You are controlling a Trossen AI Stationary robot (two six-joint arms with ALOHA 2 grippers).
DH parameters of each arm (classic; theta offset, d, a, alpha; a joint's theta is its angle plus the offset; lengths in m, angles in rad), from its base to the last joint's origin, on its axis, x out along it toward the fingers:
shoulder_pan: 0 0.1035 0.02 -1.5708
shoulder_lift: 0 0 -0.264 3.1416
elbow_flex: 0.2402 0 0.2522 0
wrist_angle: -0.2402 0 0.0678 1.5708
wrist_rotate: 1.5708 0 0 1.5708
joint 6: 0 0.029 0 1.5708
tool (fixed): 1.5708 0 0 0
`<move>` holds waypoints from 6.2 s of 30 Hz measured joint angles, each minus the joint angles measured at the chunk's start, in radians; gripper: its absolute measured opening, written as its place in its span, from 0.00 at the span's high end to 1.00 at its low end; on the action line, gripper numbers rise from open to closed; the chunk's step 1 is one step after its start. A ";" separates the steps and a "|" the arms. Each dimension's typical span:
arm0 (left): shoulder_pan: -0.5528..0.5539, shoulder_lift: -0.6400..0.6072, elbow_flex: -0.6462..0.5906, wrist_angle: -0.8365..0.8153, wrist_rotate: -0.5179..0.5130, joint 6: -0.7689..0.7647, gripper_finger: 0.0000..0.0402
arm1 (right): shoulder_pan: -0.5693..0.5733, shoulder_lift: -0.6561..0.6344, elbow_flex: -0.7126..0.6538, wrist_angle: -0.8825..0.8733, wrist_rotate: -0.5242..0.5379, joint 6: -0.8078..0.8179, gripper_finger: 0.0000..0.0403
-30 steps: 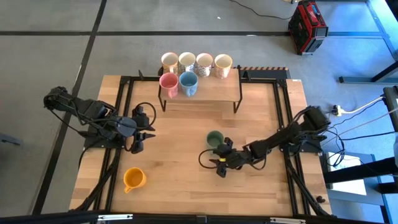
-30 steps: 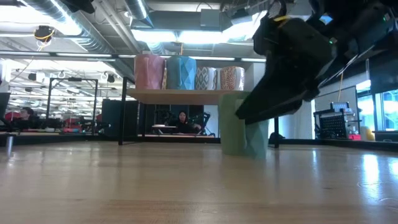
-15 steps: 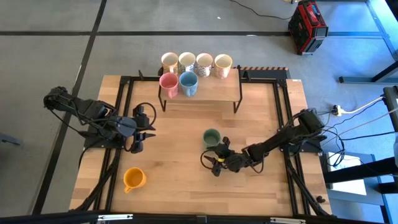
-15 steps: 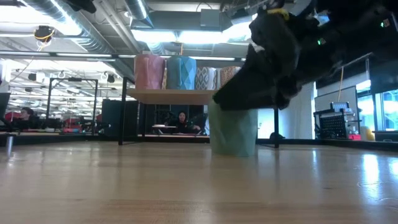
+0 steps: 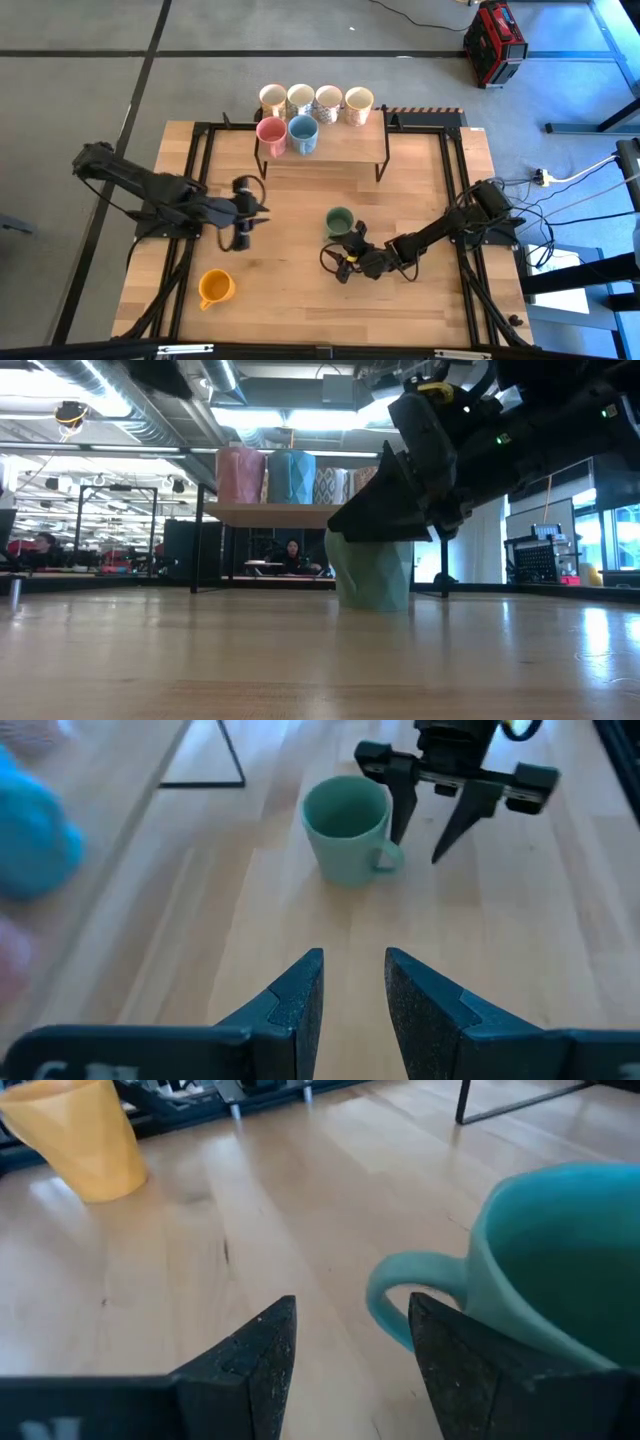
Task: Place coffee mugs
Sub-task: Put the green mug on the shelf
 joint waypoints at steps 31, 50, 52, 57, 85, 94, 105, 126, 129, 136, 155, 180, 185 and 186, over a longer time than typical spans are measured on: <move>0.215 0.741 -0.215 1.163 0.381 0.051 0.74 | 0.000 0.062 0.044 -0.020 0.030 -0.056 0.54; 0.203 0.745 -0.214 1.322 0.482 0.051 0.74 | -0.025 0.063 0.046 -0.015 0.026 -0.070 0.61; 0.203 0.745 -0.214 1.315 0.482 0.051 0.74 | -0.034 0.063 0.046 -0.013 0.026 -0.076 0.63; 0.198 0.732 -0.215 1.229 0.482 0.051 0.74 | -0.035 0.063 0.045 -0.006 0.034 -0.078 0.70; 0.199 0.563 -0.214 0.898 0.403 0.056 0.74 | -0.033 0.063 0.045 -0.018 -0.027 -0.090 0.90; 0.219 0.601 -0.215 0.899 0.326 0.145 0.74 | -0.032 0.063 0.045 -0.021 -0.081 -0.076 0.73; 0.209 0.664 -0.215 0.995 0.430 0.117 0.74 | -0.040 0.063 0.044 0.015 -0.062 -0.076 0.66; 0.190 0.664 -0.215 1.135 0.441 0.070 0.74 | -0.061 0.063 0.044 0.040 -0.076 -0.080 0.82; 0.190 0.664 -0.215 1.135 0.441 0.069 0.74 | -0.061 0.063 0.045 0.038 -0.071 -0.082 0.96; 0.189 0.664 -0.215 1.122 0.453 0.060 0.74 | -0.060 0.063 0.045 0.039 -0.073 -0.096 0.98; 0.125 -0.012 -0.215 0.438 0.344 -0.091 0.74 | -0.062 -0.110 0.050 0.041 -0.178 -0.182 1.00; 0.116 -0.218 -0.215 0.322 0.218 -0.194 0.74 | -0.517 -0.467 0.050 -0.237 -0.758 -0.495 1.00; 0.116 -0.218 -0.215 0.318 0.202 -0.194 0.74 | -0.617 -0.467 0.050 -0.266 -0.877 -0.528 1.00; 0.116 -0.217 -0.215 0.317 0.197 -0.194 0.74 | -0.634 -0.467 0.050 -0.272 -0.888 -0.538 1.00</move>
